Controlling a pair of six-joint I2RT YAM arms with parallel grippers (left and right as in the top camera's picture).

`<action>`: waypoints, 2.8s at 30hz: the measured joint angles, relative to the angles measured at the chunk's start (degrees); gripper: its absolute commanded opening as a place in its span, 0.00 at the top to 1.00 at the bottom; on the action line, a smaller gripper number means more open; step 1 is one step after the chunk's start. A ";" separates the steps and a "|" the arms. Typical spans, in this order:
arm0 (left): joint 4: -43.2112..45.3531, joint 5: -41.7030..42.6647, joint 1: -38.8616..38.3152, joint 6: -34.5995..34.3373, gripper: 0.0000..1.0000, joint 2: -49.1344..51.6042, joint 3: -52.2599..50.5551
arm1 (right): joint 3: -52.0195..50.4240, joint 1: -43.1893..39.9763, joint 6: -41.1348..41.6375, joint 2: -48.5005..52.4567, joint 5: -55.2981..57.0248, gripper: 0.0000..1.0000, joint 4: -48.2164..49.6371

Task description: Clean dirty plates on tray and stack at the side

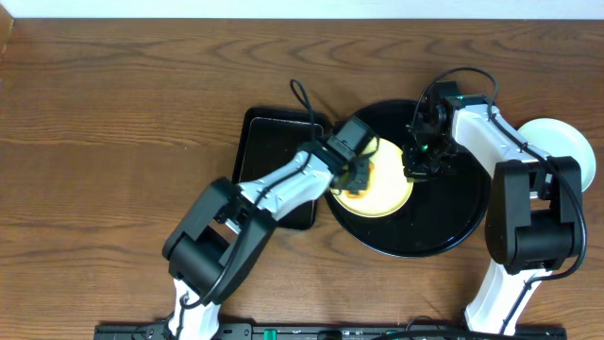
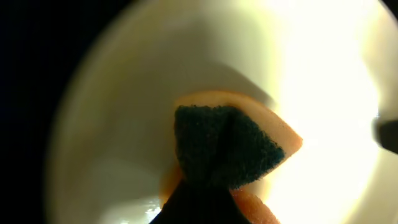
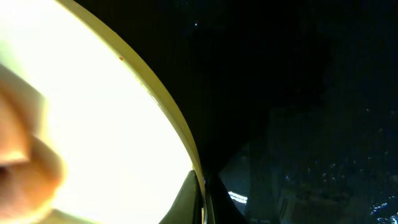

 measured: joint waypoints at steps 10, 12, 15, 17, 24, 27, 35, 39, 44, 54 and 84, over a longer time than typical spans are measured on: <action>-6.16 -7.85 1.86 7.23 0.92 -14.01 -0.04 | -0.02 0.00 0.00 0.00 0.00 0.99 0.02; -8.83 -9.44 2.32 7.78 0.92 -17.79 -0.04 | -0.04 0.00 0.00 0.00 0.00 0.99 0.15; -12.59 -10.91 4.00 8.20 0.92 -20.96 -0.02 | -0.11 0.00 -0.02 -0.02 -0.02 0.99 1.42; -14.40 -11.43 5.60 8.31 0.92 -21.22 -0.02 | -0.13 0.00 -0.02 -0.24 0.00 0.99 3.50; -17.59 -12.37 11.93 8.28 0.92 -21.07 -0.04 | -0.66 0.02 -0.02 -6.97 4.42 0.99 8.79; -17.55 -12.39 13.92 8.26 0.92 -21.07 -0.04 | -0.66 0.02 -0.26 -12.83 8.31 0.99 9.33; -17.44 -12.39 16.09 8.26 0.92 -21.07 -0.59 | -0.66 2.32 -2.40 -24.17 26.29 0.99 9.29; -17.03 -12.35 16.48 8.28 0.92 -21.05 -1.73 | -0.66 6.16 -3.15 -26.58 37.62 0.99 9.79; -12.13 -9.20 17.73 9.42 0.92 -21.00 -5.16 | -0.66 12.76 -3.45 -28.33 51.71 0.99 10.54; -2.12 3.28 25.94 10.05 0.92 -20.11 -14.88 | -0.68 20.41 -4.04 -28.44 68.74 0.99 12.94; 5.90 15.19 28.39 15.58 0.92 -20.46 -19.98 | -0.68 20.83 -3.06 -28.44 67.56 0.99 13.00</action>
